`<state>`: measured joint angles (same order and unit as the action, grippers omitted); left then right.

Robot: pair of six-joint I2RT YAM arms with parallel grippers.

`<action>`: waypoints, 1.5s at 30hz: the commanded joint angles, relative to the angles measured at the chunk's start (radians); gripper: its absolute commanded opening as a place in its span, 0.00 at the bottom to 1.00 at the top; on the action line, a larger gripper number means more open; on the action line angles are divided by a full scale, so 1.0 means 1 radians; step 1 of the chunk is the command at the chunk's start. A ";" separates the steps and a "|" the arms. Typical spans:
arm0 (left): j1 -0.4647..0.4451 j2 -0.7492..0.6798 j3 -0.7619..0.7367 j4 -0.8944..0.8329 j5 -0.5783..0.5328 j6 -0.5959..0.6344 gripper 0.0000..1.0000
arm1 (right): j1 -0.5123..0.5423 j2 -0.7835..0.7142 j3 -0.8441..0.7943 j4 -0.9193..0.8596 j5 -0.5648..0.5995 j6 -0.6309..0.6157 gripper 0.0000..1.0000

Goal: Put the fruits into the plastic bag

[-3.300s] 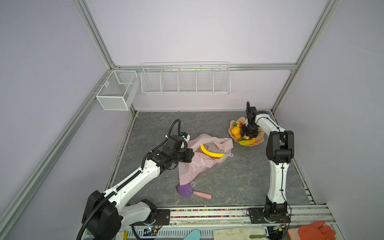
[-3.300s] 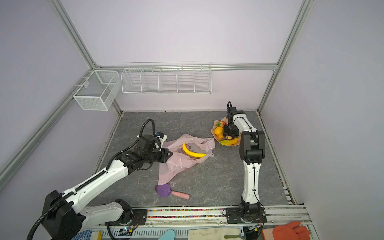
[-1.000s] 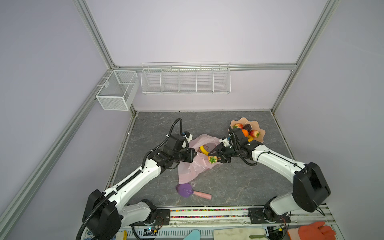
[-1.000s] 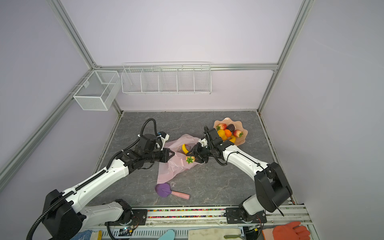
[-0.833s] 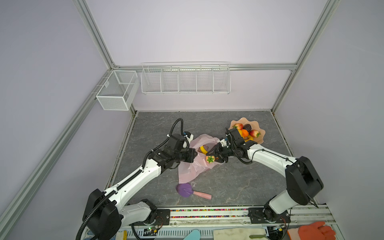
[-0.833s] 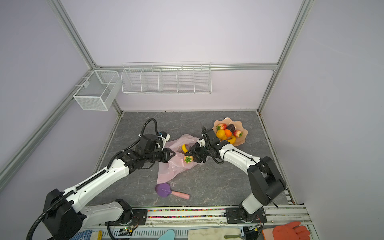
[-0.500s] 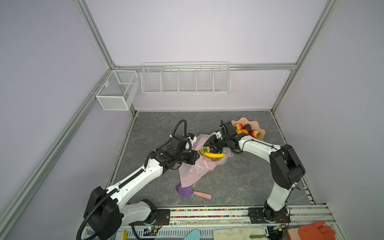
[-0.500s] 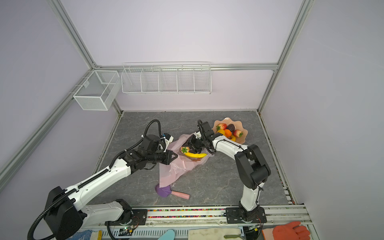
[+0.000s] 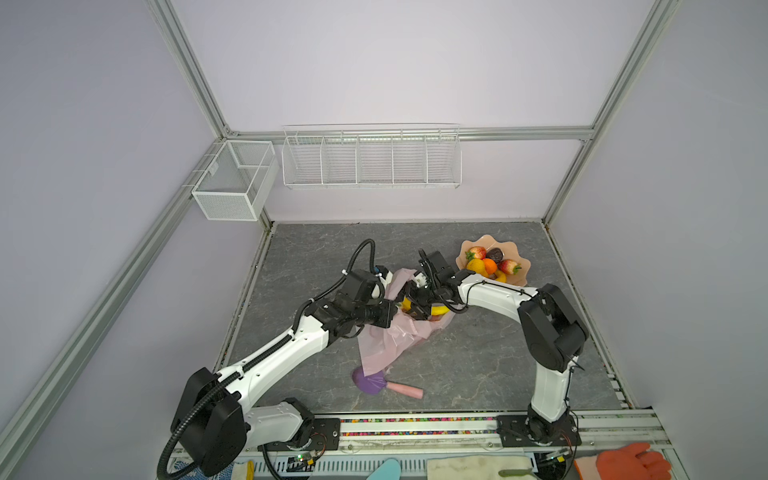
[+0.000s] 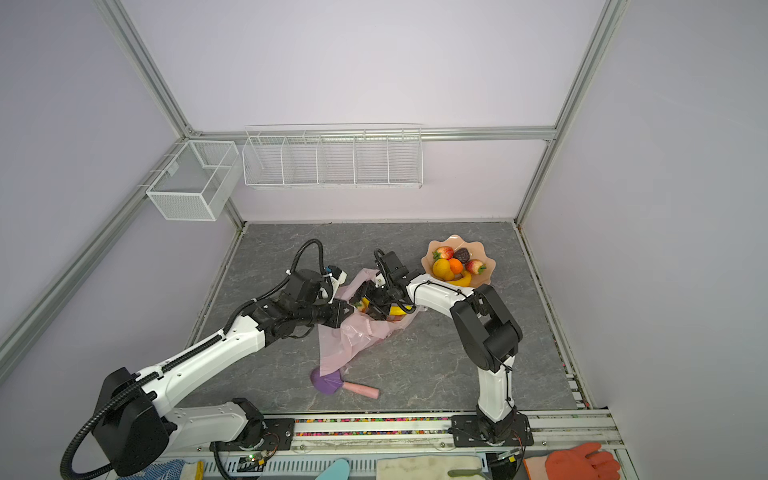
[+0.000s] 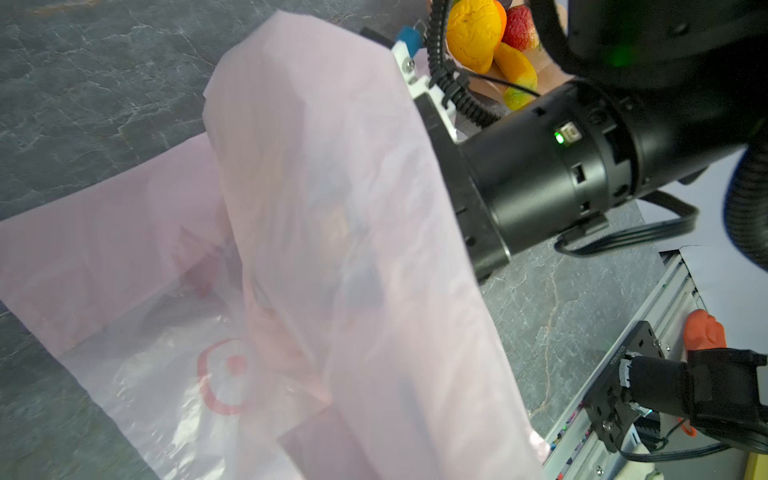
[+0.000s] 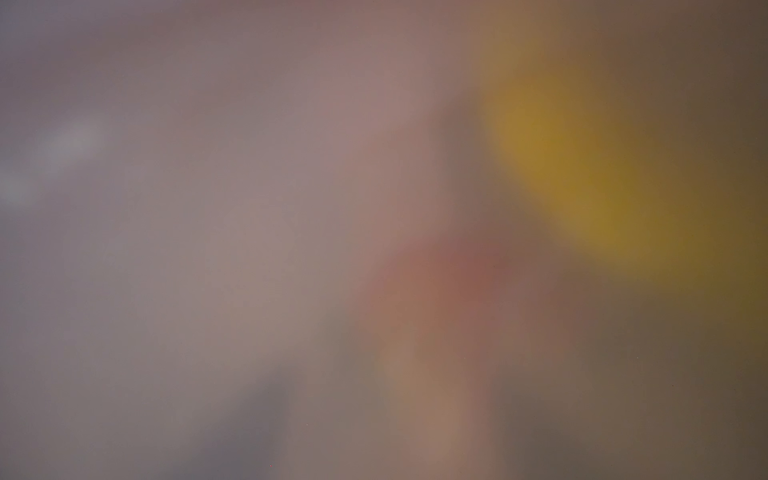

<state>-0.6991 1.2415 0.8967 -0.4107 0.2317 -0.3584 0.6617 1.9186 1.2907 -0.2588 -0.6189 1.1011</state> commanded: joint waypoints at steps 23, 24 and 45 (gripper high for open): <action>-0.004 -0.131 -0.146 0.066 -0.084 -0.066 0.00 | -0.247 -0.335 0.106 -0.651 0.120 -0.498 0.92; -0.004 -0.132 -0.145 0.067 -0.084 -0.066 0.00 | -0.277 -0.337 0.118 -0.674 0.133 -0.519 0.92; -0.004 -0.114 -0.111 0.061 -0.076 -0.054 0.00 | -0.509 0.019 0.411 -0.763 0.787 -0.822 0.86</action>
<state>-0.6991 1.1263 0.7589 -0.3637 0.1574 -0.4149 0.1761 1.9354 1.6779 -1.0409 0.0967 0.3016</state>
